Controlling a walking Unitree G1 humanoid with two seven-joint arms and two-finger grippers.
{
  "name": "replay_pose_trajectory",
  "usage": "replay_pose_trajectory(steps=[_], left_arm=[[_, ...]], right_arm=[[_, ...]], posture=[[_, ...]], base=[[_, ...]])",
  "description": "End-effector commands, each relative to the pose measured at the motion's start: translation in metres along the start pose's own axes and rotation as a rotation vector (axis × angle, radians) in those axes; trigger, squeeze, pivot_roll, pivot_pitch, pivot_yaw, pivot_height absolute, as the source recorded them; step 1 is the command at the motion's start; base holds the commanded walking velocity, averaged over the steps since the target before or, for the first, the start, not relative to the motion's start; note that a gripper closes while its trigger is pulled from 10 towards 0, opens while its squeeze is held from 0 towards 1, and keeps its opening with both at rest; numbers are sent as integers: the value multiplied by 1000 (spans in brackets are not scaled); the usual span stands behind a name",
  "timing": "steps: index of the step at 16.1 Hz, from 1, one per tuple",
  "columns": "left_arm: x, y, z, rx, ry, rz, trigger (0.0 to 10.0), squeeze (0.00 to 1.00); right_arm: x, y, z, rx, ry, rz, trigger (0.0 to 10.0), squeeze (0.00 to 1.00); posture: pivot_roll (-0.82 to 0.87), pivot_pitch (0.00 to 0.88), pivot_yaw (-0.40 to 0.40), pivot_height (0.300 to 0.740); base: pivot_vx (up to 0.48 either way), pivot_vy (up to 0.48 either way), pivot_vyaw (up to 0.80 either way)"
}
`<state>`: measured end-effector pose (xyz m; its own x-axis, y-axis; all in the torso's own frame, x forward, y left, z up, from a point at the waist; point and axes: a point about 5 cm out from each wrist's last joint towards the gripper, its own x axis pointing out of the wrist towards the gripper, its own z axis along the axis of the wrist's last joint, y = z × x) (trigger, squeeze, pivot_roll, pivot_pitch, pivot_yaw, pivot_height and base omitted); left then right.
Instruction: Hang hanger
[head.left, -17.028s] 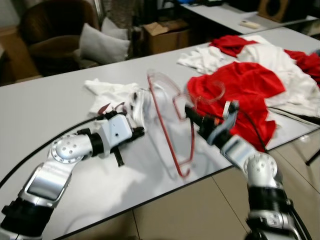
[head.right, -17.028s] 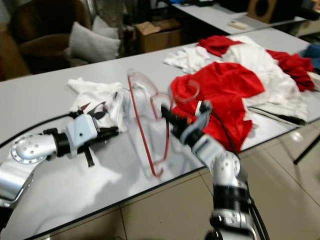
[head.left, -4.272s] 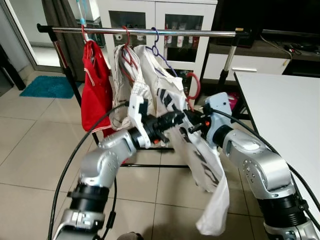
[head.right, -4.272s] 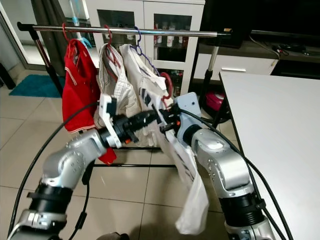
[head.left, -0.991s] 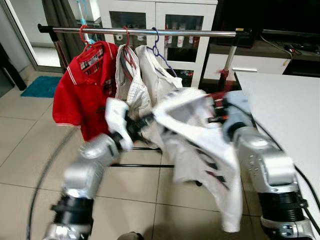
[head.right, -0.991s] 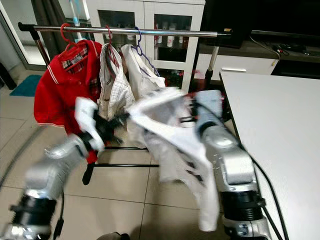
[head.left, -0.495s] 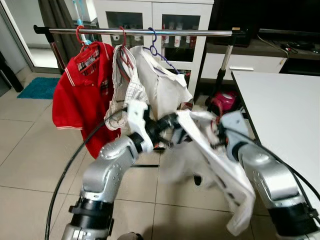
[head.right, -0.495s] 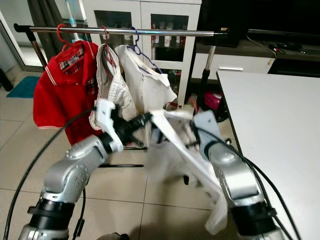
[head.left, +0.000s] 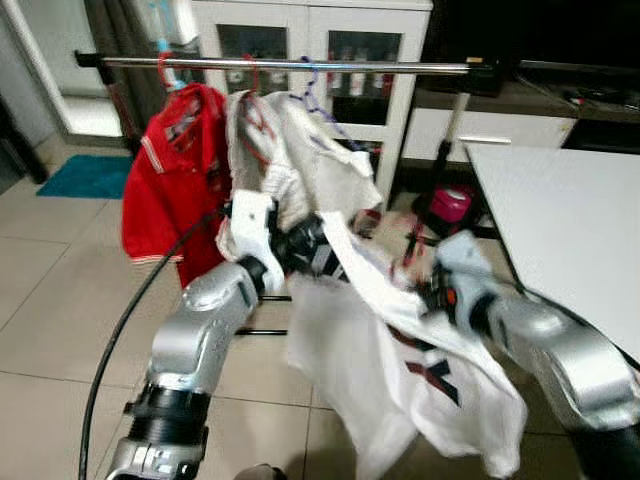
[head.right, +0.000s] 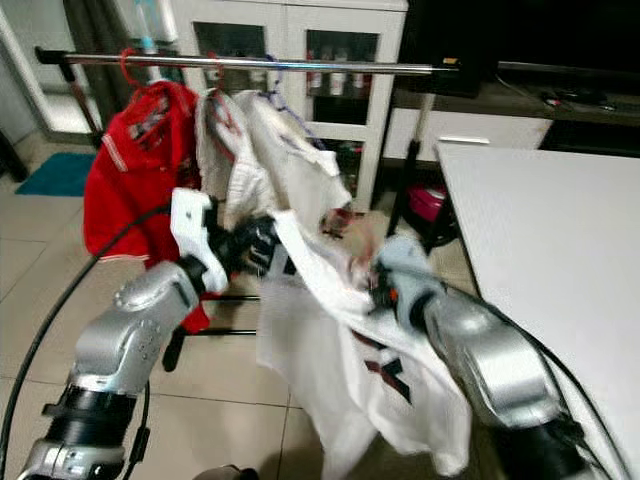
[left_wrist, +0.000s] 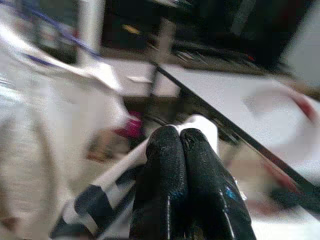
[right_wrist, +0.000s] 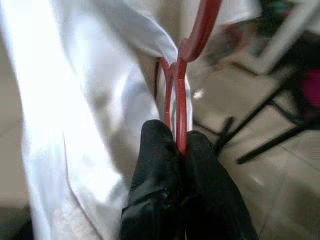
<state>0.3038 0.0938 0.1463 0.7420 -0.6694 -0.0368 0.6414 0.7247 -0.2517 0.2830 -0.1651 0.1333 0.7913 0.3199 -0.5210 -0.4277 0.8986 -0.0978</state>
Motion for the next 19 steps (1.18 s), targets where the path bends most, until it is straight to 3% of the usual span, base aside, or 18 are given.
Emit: replay_pose_trajectory(steps=[1,3,8,10,11,12,13,14,15,17,18,19], left_arm=[[1,-22,-3,-12,31,-155,0,0],[1,-30,-4,-33,21,-205,0,0],[-1,-39,10,-37,-34,-308,0,0],[-4,-32,6,77,45,-273,0,0],[-5,-24,3,137,82,-222,1922,0],[-5,-17,2,189,108,-169,7020,0],[-6,-9,2,234,124,-120,10000,0],[-11,0,12,263,108,-106,10000,1000],[-18,-2,25,260,84,-176,10000,1000],[-28,-2,28,282,103,-233,10000,1000],[-41,7,32,288,117,-255,10000,1000],[-52,26,37,322,127,-207,10000,1000]], right_arm=[[2,-12,12,42,-74,-144,10000,0],[8,-11,21,138,-151,-218,10000,0],[16,-8,15,134,-140,-263,10000,0],[16,-9,18,168,-188,-262,10000,0],[15,-9,21,185,-215,-253,10000,0],[14,-9,23,189,-230,-241,10000,0],[13,-10,25,191,-245,-224,10000,0],[9,-8,29,186,-286,-142,10000,0],[6,-7,33,173,-316,-65,10000,0],[2,-7,34,146,-327,-2,10000,0],[-5,-7,37,131,-343,91,10000,0],[-13,-7,40,101,-363,179,10000,0]], posture=[[-41,0,19,740],[-35,0,10,740],[-20,0,-5,740],[-20,0,2,740],[-22,0,4,740],[-22,0,4,740],[-21,0,6,740],[-22,0,9,740],[-20,0,10,740],[-18,0,13,740],[-16,0,14,740],[-15,0,14,740]], base=[[0,0,0],[0,0,0],[0,0,0],[0,0,0],[0,0,0],[0,0,0],[0,0,0],[0,0,0],[0,0,0],[0,0,0],[0,0,0],[0,0,0]])
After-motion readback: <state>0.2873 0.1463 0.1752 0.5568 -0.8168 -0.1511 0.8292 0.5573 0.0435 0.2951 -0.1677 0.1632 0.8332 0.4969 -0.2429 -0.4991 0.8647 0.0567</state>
